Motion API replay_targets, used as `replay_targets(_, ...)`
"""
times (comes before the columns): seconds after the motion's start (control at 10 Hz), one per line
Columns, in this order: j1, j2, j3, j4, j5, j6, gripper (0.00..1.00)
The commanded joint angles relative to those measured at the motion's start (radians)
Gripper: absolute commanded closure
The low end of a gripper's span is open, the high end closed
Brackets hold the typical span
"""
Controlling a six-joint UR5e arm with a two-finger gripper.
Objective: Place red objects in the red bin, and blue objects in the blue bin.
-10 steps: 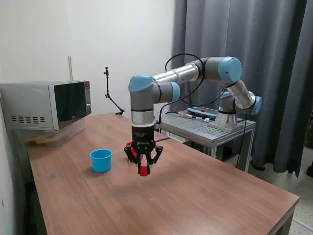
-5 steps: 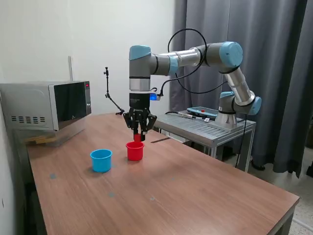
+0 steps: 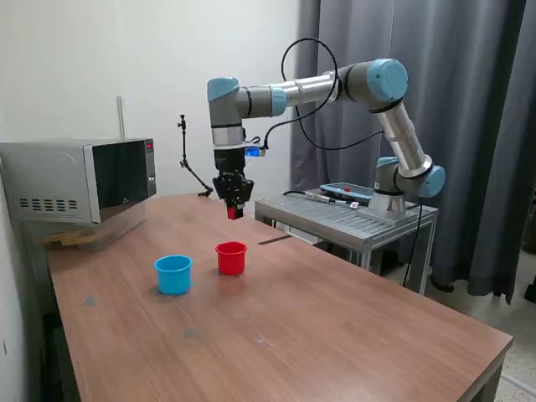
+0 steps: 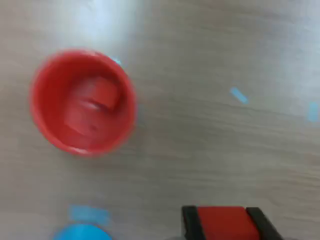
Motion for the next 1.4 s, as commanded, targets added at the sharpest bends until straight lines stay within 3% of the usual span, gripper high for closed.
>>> replay_targets(0.0, -0.059, -0.037, 0.072, 0.0, -0.014, 0.006, 1.0)
replay_targets(0.2, -0.101, -0.039, 0.092, -0.006, -0.003, 0.008, 1.0)
replay_targets(1.3, -0.123, -0.054, 0.295, -0.176, 0.0, 0.008, 1.0)
